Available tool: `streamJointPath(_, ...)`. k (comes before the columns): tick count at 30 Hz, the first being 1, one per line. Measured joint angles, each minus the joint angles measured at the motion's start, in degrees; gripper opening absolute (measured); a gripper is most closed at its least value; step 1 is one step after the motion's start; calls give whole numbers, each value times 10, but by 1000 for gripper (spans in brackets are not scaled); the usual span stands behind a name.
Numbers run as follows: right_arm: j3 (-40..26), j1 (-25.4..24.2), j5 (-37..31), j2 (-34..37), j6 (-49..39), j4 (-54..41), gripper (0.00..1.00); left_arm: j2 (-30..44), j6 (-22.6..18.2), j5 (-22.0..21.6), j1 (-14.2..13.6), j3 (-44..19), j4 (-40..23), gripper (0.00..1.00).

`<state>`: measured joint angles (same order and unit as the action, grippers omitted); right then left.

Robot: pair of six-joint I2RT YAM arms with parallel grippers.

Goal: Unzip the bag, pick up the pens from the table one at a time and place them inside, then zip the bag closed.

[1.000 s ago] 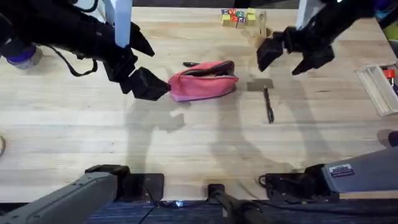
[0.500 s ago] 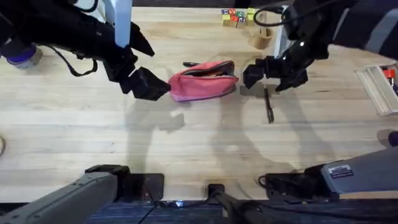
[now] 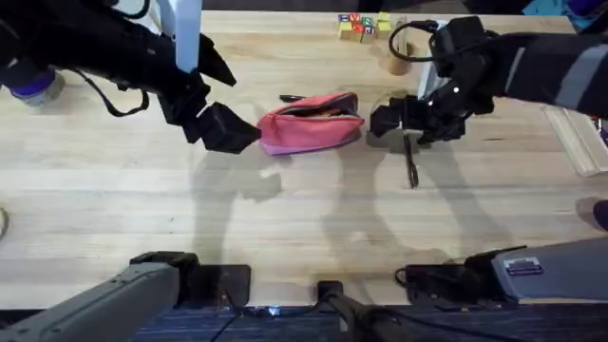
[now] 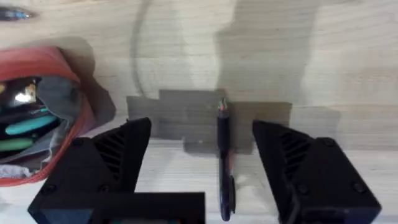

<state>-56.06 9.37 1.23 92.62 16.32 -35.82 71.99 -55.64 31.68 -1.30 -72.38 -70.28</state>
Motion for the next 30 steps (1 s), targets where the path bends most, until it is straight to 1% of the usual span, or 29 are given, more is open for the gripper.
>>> streamJointPath(3,7,0,-2,-4,0,6,976,0,0,0,0,0,0,993)
streamJointPath(5,9,0,-6,-5,0,7,934,0,0,0,0,0,0,993)
streamJointPath(11,12,-1,-22,-5,-3,6,733,0,0,0,0,0,0,993)
streamJointPath(14,13,-2,-34,-5,-4,6,602,0,0,0,0,0,0,993)
streamJointPath(17,14,-5,-48,-5,-6,5,424,0,0,0,0,0,0,993)
streamJointPath(21,14,-7,-57,-5,-8,4,262,0,0,0,0,0,0,993)
streamJointPath(22,14,-6,-60,-5,-8,4,214,0,0,0,0,0,0,993)
streamJointPath(23,14,-6,-63,-5,-9,4,134,0,0,0,0,0,0,995)
streamJointPath(25,14,-5,-68,-5,-9,4,54,0,1,0,0,0,0,994)
streamJointPath(30,14,4,-80,-5,-9,5,41,0,1,0,0,0,0,994)
